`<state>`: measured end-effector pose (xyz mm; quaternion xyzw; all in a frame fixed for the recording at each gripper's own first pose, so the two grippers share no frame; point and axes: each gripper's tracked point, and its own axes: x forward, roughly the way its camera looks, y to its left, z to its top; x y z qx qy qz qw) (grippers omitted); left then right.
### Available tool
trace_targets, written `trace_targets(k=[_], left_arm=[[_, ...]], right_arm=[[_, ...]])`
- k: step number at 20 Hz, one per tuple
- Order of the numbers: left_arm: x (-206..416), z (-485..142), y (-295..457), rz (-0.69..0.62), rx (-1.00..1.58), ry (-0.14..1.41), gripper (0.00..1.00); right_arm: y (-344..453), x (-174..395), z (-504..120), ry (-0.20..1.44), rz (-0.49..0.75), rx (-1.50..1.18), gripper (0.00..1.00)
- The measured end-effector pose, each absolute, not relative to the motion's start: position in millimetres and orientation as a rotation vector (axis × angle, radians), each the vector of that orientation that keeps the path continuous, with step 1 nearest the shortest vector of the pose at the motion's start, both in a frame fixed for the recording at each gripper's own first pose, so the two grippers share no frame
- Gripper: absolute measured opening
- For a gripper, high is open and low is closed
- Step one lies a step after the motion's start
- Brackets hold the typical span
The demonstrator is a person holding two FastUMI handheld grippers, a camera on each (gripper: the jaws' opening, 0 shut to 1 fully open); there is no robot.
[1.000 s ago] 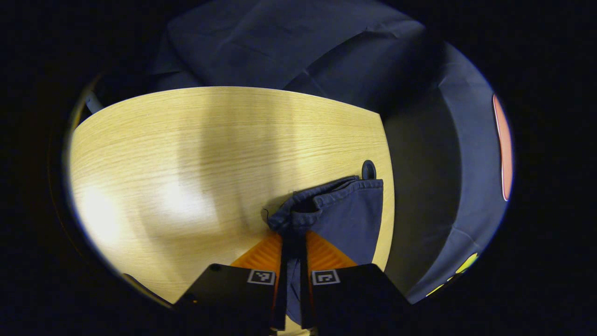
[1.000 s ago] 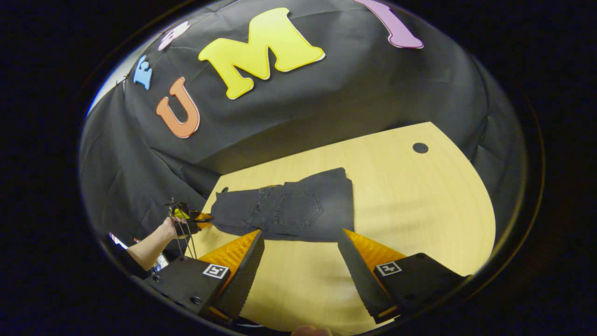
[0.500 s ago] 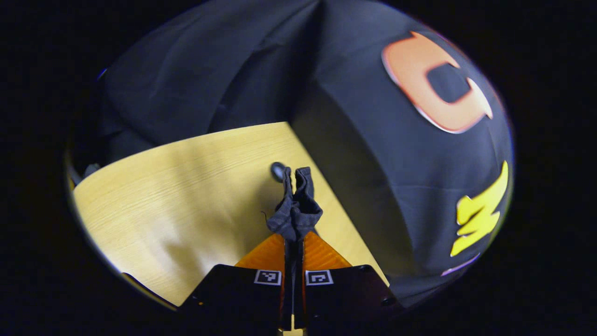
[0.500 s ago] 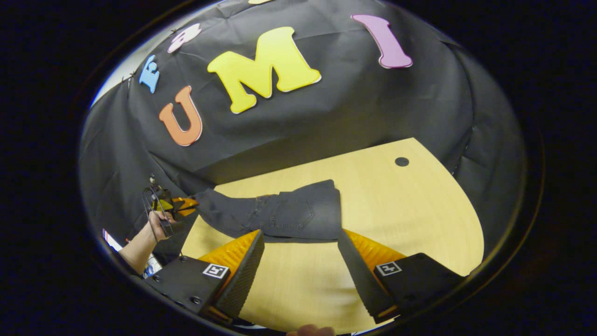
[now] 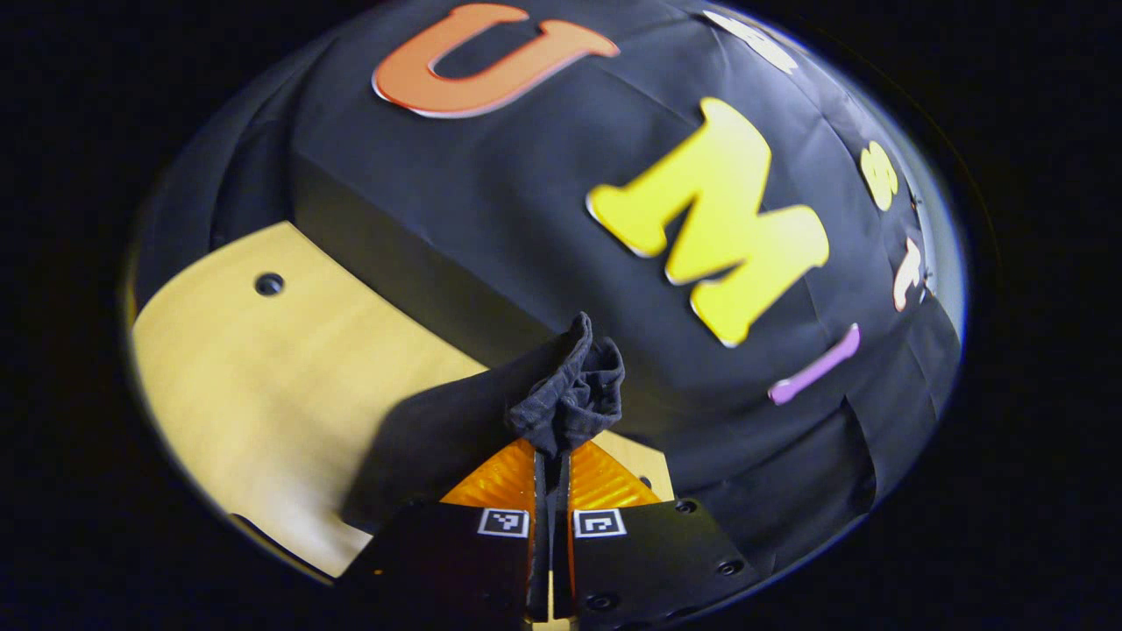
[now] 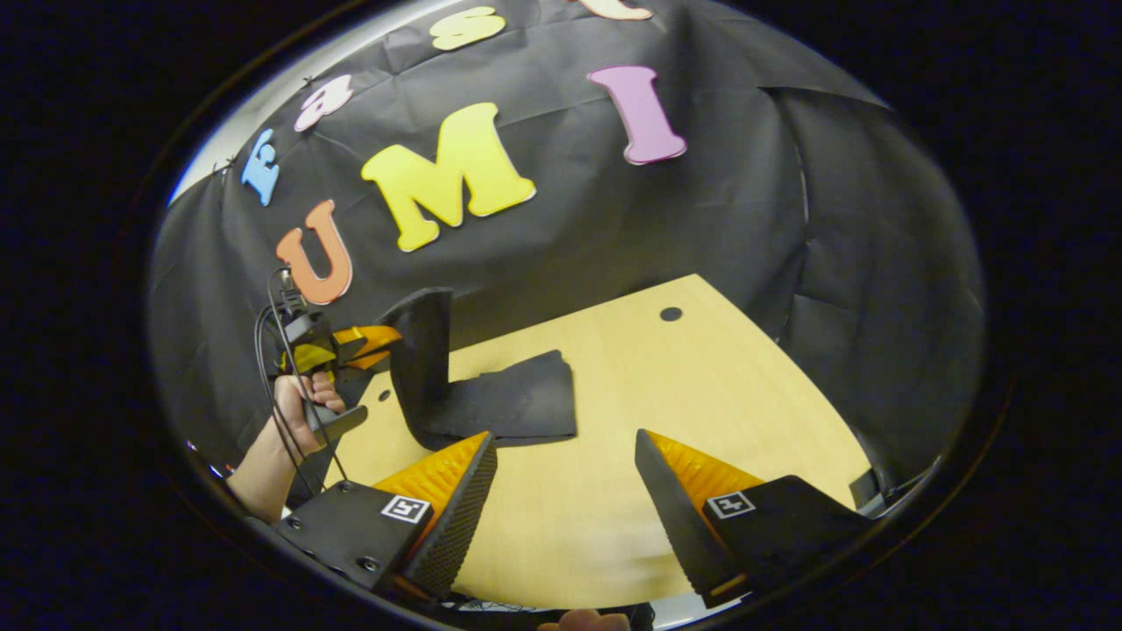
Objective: Grasp the waist and the cuffs of the jeans and fold them to make the two legs overlap; first hold the waist and fold one-third of the jeans toward the cuffs, then hold the cuffs and fold the remaining one-third in the same direction to finish folding.
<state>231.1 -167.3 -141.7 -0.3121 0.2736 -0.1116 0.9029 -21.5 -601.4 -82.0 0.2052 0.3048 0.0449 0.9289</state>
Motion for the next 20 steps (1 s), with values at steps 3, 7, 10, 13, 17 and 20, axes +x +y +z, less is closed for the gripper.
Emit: trace_targets(k=[3,7,10,13,17,20], left_arm=[[224.5,-206.7,-212.8,-0.239,-0.517,0.65,0.05],[217.6,-279.9,-216.1,-0.187,-0.372,0.743,0.05],[217.3,-311.0,-192.9,-0.142,-0.323,0.792,0.05],[219.6,-315.2,-161.6,-0.117,-0.381,0.825,0.06],[219.1,-316.5,-162.9,-0.121,-0.394,0.857,0.26],[209.9,-298.0,-174.0,-0.162,-0.345,0.837,0.7]], right_arm=[[-640.3,-43.8,-96.9,0.651,0.006,0.433,0.98],[-677.0,-62.9,-109.6,0.672,-0.086,0.467,0.98],[-689.8,-65.1,-115.4,0.676,-0.113,0.49,0.98],[-691.5,-62.6,-116.6,0.678,-0.102,0.484,0.98],[-677.1,-48.5,-117.5,0.683,-0.064,0.477,0.98],[-669.5,-43.6,-114.4,0.67,-0.039,0.469,0.98]])
